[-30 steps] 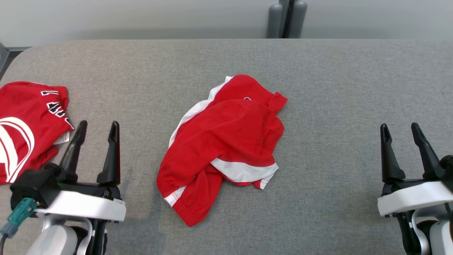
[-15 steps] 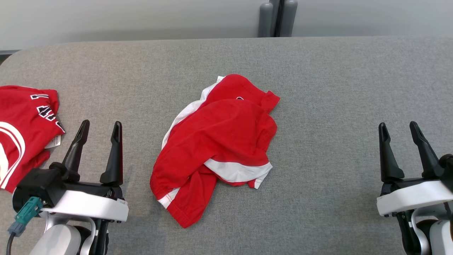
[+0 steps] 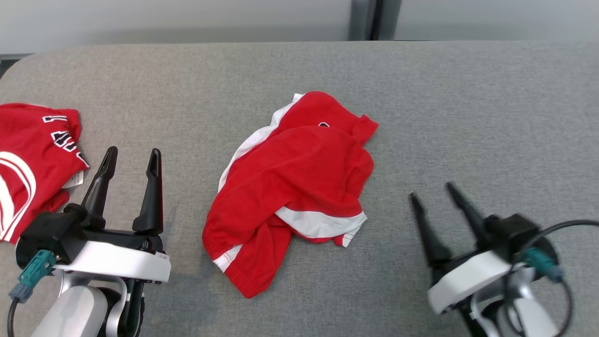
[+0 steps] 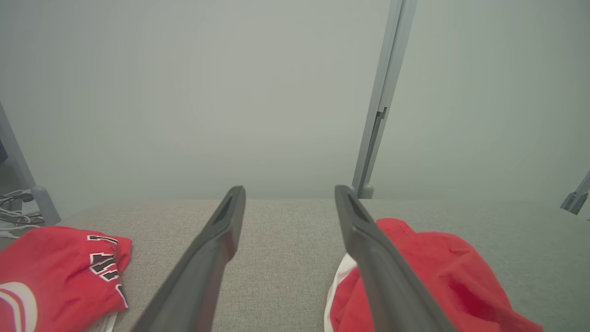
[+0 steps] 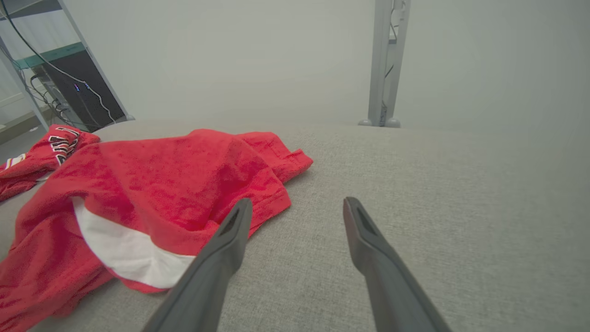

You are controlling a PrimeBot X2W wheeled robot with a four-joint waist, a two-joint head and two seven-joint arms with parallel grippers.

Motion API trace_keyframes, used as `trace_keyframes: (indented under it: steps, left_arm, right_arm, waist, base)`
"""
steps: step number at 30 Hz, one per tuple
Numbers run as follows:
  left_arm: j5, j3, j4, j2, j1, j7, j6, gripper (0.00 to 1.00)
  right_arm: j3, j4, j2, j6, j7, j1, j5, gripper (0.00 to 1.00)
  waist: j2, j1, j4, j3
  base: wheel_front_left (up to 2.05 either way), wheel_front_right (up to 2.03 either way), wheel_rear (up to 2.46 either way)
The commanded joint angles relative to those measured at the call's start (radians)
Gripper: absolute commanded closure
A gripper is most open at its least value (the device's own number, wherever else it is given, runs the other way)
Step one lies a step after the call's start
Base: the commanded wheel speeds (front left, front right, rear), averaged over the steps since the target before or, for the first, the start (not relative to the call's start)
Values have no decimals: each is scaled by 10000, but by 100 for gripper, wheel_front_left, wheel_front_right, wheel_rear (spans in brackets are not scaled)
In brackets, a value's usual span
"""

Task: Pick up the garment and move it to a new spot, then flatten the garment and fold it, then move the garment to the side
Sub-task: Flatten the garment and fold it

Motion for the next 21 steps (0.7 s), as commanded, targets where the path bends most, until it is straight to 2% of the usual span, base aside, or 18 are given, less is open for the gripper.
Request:
trace_keyframes:
  steps: [1, 5, 9, 17, 18, 19, 20, 21]
  left_arm:
    - [27, 20, 20, -24, -170, -45, 9, 0]
    - [43, 3, 90, -107, -350, -103, -42, 0]
    - [44, 3, 189, -270, -509, -196, -124, 0]
    - [120, 46, 422, -411, -647, -313, -230, 0]
    - [125, 53, 442, -436, -653, -330, -247, 0]
    - [141, 58, 463, -461, -653, -341, -266, 0]
    - [151, 67, 486, -480, -650, -353, -265, 0]
    - [154, 84, 507, -493, -645, -357, -262, 0]
  right_arm:
    - [294, 148, -80, 21, 53, 49, 18, 0]
    - [1406, 704, -85, 21, 182, 127, 225, 0]
    - [2057, 1257, -83, 21, 284, 179, 367, 0]
    - [2145, 2339, -85, 10, 118, -444, 564, 0]
    - [2095, 2484, -103, 8, 63, -541, 585, 10]
    - [2097, 2606, -102, 7, 67, -634, 627, 60]
    - [2114, 2726, -100, 7, 59, -715, 637, 94]
    - [2108, 2851, -97, 8, 94, -802, 540, 100]
  waist:
    - [0, 0, 134, 121]
    - [0, 0, 403, 354]
    - [0, 0, 656, 581]
    - [0, 0, 842, 803]
    - [0, 0, 855, 816]
    - [0, 0, 866, 825]
    - [0, 0, 872, 832]
    - [0, 0, 871, 839]
  base:
    - [0, 0, 0]
    - [0, 0, 0]
    - [0, 0, 0]
    - [0, 0, 0]
    - [0, 0, 0]
    - [0, 0, 0]
    - [0, 0, 0]
    - [0, 0, 0]
